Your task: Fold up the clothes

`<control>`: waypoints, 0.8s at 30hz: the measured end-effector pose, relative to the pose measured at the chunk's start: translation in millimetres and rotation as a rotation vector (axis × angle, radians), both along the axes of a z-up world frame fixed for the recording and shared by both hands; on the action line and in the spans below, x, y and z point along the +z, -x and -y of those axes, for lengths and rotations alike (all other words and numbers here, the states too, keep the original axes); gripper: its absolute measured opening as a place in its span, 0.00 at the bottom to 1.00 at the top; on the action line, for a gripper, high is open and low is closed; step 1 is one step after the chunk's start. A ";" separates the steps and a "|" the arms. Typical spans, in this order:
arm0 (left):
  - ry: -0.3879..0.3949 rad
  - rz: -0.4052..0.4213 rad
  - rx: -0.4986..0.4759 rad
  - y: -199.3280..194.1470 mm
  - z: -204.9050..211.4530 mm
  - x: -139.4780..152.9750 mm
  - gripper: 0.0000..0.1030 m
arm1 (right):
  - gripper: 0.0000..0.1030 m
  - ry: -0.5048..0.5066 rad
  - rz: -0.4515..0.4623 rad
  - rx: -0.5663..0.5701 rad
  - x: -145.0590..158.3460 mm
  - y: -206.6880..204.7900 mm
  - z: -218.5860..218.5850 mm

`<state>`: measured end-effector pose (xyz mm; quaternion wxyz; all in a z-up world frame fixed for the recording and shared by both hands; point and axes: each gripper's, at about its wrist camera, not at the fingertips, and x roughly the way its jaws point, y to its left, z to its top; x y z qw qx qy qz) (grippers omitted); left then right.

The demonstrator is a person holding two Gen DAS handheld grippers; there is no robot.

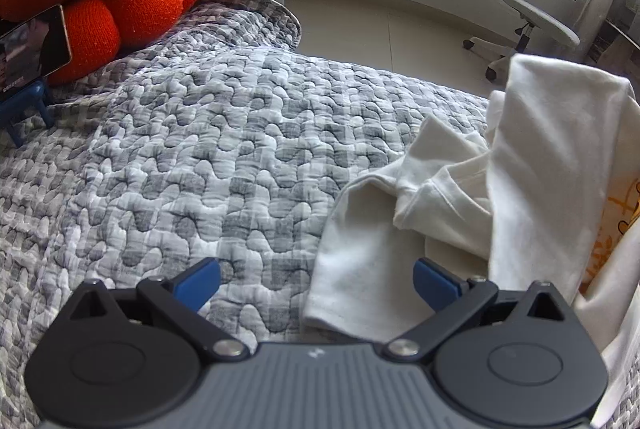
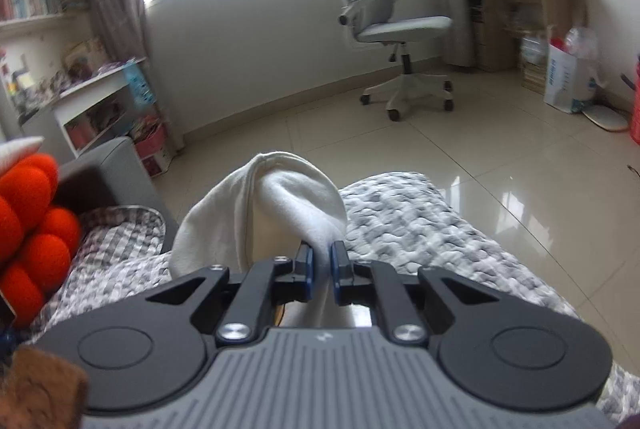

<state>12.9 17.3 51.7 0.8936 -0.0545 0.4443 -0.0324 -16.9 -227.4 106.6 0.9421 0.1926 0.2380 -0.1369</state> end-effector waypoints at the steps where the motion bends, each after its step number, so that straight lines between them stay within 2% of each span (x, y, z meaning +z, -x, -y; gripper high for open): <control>1: 0.001 -0.001 -0.003 -0.6 0.1 -0.5 1.00 | 0.10 -0.033 -0.008 -0.019 -3.6 2.1 7.4; 6: -0.003 -0.012 -0.031 -4.8 3.4 -4.8 1.00 | 0.10 -0.094 -0.066 -0.055 -19.3 4.5 24.3; 11: 0.011 -0.001 -0.067 -4.1 8.6 -3.8 0.99 | 0.11 -0.195 -0.060 -0.086 -15.3 8.8 34.6; 13: 0.014 0.005 -0.081 -3.7 10.8 -3.1 0.99 | 0.15 -0.206 -0.068 -0.095 -12.7 8.6 36.4; 16: 0.019 0.009 -0.102 -5.9 13.9 -3.4 0.99 | 0.26 -0.132 -0.096 -0.079 -9.9 7.1 27.4; 18: 0.015 0.005 -0.111 -9.2 15.5 -4.3 0.99 | 0.40 -0.084 -0.084 -0.056 -7.1 8.7 20.9; 24: -0.013 0.021 -0.128 -10.5 13.0 -2.9 0.97 | 0.48 -0.013 -0.016 0.017 4.2 17.2 9.9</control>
